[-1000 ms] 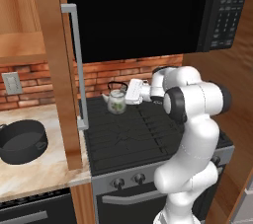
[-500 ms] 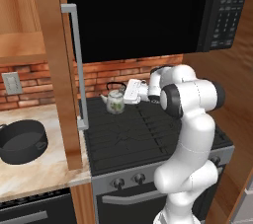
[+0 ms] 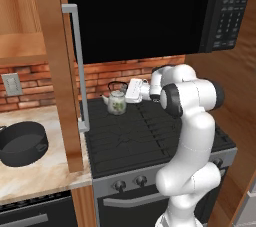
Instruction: Pick the kettle from the cabinet and place it on a stove burner. Then pick the pot from the counter and place it on another stove burner. Finally, turn both burners on.
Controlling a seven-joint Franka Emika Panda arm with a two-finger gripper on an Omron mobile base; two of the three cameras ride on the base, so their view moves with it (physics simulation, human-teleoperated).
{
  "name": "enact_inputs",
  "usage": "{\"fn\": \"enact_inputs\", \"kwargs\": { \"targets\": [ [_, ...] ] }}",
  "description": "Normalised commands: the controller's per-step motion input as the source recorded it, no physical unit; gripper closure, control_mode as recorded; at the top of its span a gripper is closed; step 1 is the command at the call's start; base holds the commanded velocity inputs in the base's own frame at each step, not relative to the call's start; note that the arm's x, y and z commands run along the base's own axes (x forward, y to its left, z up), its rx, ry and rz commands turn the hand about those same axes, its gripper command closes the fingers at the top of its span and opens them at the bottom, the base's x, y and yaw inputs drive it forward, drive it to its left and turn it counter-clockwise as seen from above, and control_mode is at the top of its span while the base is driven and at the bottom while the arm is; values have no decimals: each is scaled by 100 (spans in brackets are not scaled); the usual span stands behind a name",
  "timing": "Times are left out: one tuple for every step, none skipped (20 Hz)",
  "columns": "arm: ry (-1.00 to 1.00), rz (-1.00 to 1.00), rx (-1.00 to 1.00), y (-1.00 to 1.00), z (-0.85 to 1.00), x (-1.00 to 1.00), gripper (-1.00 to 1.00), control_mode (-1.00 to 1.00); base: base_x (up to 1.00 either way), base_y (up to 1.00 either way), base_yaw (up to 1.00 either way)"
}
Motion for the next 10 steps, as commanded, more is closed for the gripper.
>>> {"fn": "enact_inputs", "kwargs": {
  "targets": [
    [0, 0, 0, 1, -6, 0, 100, -100, 0, 0, 0],
    [0, 0, 0, 0, -9, 0, 100, -100, 0, 0, 0],
    [0, 0, 0, 2, -10, 0, 100, -100, 0, 0, 0],
    [0, 0, 0, 7, -12, 0, -100, -100, 0, 0, 0],
    [0, 0, 0, 8, -12, 0, -100, -100, 0, 0, 0],
    [0, 0, 0, 6, -5, 0, -100, -100, 0, 0, 0],
    [0, 0, 0, 5, -5, 0, -100, -100, 0, 0, 0],
    [-1, 0, 0, 2, 0, 0, -100, -100, 0, 0, 0],
    [-2, 0, 0, 2, 0, 0, -100, -100, 0, 0, 0],
    [-1, 0, 0, 4, 0, 0, -100, -100, 0, 0, 0]
  ]
}}
